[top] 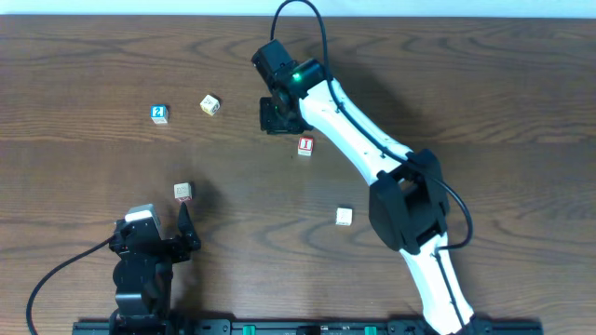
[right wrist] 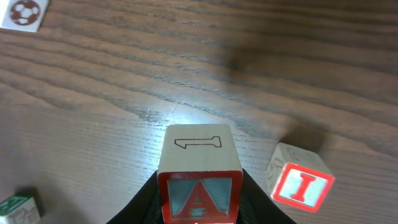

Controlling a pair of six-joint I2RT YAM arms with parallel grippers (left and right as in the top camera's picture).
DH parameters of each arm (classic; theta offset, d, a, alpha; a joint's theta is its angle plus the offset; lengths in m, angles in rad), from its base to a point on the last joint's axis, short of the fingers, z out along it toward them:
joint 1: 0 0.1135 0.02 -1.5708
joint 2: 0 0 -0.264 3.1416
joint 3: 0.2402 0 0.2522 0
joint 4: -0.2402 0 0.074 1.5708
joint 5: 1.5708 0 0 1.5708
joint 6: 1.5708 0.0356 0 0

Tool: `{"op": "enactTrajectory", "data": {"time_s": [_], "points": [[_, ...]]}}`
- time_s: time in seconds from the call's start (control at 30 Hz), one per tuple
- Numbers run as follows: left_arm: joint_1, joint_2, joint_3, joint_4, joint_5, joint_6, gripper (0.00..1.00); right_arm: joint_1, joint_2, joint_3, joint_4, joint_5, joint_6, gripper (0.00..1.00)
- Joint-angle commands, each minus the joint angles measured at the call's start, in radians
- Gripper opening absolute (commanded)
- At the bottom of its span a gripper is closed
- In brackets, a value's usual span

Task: Spell out Ai2
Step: 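Carry the 'A' block to the left of the 'I' block, then lower the 'A' block beside the 'I' block and release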

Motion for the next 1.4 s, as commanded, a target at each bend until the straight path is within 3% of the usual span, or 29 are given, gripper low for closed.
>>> {"op": "enactTrajectory", "data": {"time_s": [0.0,0.17,0.5,1.37], "points": [[0.006,-0.006,-0.019,-0.004,-0.011,0.014,0.95,0.023,0.040,0.017,-0.005,0.043,0.068,0.02],[0.006,-0.006,-0.019,-0.004,-0.011,0.014,0.95,0.048,0.071,0.017,-0.031,0.111,0.183,0.02],[0.006,-0.006,-0.019,-0.004,-0.011,0.014,0.95,0.071,0.077,0.017,-0.048,0.186,0.237,0.02],[0.006,-0.006,-0.019,-0.004,-0.011,0.014,0.95,0.053,0.105,0.017,-0.084,0.142,0.234,0.02]]}}
